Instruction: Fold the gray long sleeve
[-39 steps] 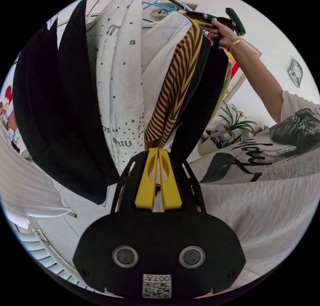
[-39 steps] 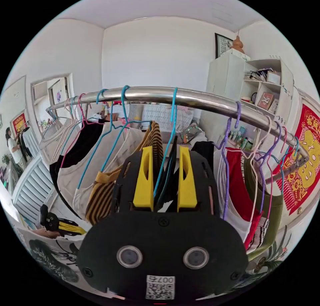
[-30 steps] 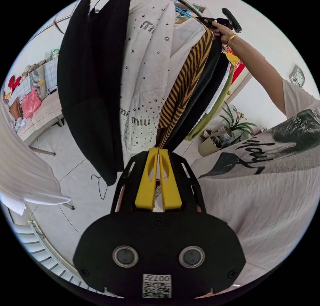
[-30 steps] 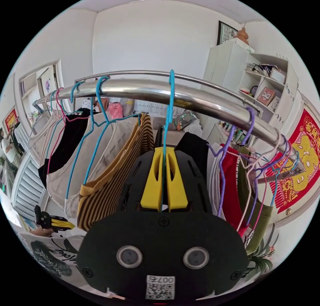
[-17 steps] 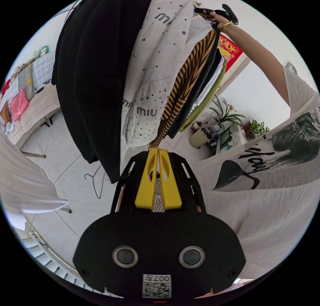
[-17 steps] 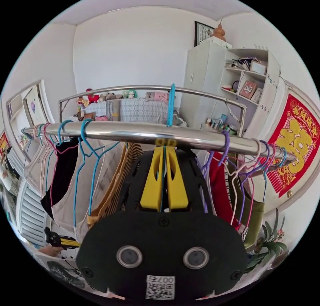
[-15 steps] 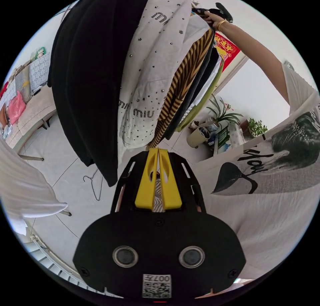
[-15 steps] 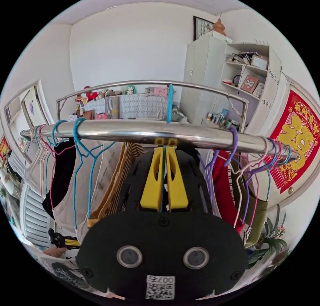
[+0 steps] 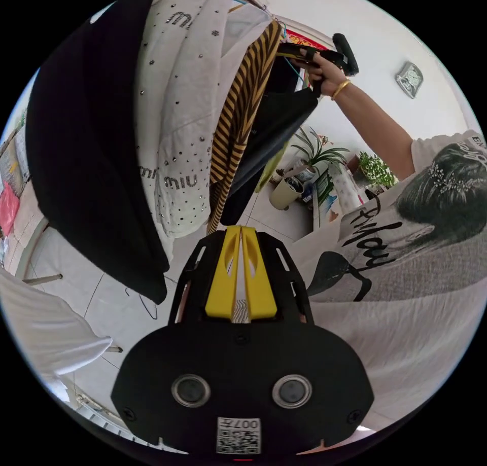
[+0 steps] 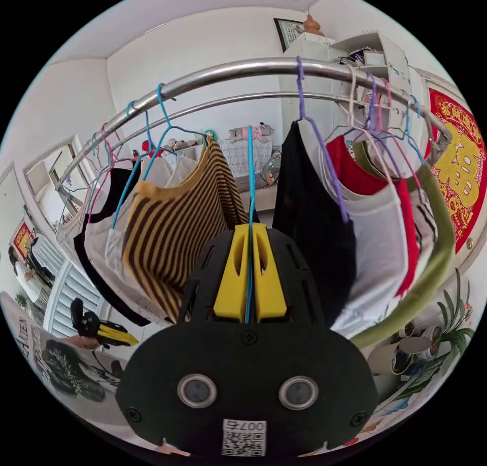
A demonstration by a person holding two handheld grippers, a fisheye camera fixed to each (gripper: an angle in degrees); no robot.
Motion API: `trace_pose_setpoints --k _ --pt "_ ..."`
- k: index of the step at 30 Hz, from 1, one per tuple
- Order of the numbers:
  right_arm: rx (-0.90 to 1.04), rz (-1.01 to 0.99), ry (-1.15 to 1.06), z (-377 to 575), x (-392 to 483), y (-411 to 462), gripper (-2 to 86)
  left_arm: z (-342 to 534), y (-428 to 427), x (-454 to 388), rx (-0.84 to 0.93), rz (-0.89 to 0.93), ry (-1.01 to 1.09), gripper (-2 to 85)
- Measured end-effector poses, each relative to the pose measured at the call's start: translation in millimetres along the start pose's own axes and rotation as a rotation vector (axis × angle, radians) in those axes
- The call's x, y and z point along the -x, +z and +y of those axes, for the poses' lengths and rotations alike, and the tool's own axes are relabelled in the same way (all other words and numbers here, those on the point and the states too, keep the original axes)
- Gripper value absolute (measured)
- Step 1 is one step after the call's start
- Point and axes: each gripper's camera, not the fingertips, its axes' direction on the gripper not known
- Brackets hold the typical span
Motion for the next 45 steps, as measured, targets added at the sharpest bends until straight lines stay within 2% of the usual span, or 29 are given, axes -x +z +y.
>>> trace_pose_setpoints --k 4,8,13,17,22,24,26,30,33,36,40,43,45 --pt "-0.069 -0.006 0.005 67.7 6.5 -89.7 -0.2 -43.9 5.5 -35.1 -0.012 0.039 0.143 -0.8" --pt "-0.118 0.095 -0.019 132.8 34.9 -199.0 -0.2 -111.0 17.6 -100.4 -0.056 0.083 0.359 0.5" --pt "-0.159 0.22 0.048 208.0 73.2 -314.9 -0.2 -186.9 36.8 -187.3 -0.193 0.138 0.468 12.7" --pt "-0.149 0.378 0.098 271.8 119.9 -399.6 -0.2 -250.8 69.5 -281.3 -0.222 0.327 0.584 16.5" --pt "-0.172 0.527 0.155 343.0 170.9 -492.8 -0.1 -303.2 126.9 -432.0 -0.166 0.611 0.862 13.3" --pt "-0.176 0.616 0.192 380.0 193.2 -538.9 -0.1 -318.2 158.2 -521.3 -0.074 0.785 1.051 4.9" --pt "-0.177 0.692 0.227 411.1 208.9 -572.8 -0.1 -324.8 178.7 -587.3 0.014 0.863 1.142 0.6" --pt "-0.205 0.832 0.365 494.2 238.9 -646.7 -0.1 -320.1 205.9 -706.8 0.107 1.035 1.289 -0.6" --pt "-0.206 0.834 0.478 551.7 248.7 -678.9 -0.1 -311.4 226.6 -777.6 0.201 1.205 1.312 -0.8" --pt "-0.223 0.789 0.606 606.5 255.5 -708.6 -0.4 -308.6 252.4 -838.6 0.241 1.215 1.299 -0.9" --pt "-0.351 0.795 0.686 668.1 287.9 -750.4 -0.7 -338.5 300.4 -887.9 0.366 1.345 1.124 -0.9" --pt "-0.616 0.903 0.71 719.4 330.5 -788.4 -0.7 -367.9 341.1 -922.7 0.415 1.334 0.97 -0.9" --pt "-0.957 0.969 0.727 773.5 373.4 -824.0 -0.6 -380.5 374.0 -956.8 0.473 1.278 0.907 -1.0"
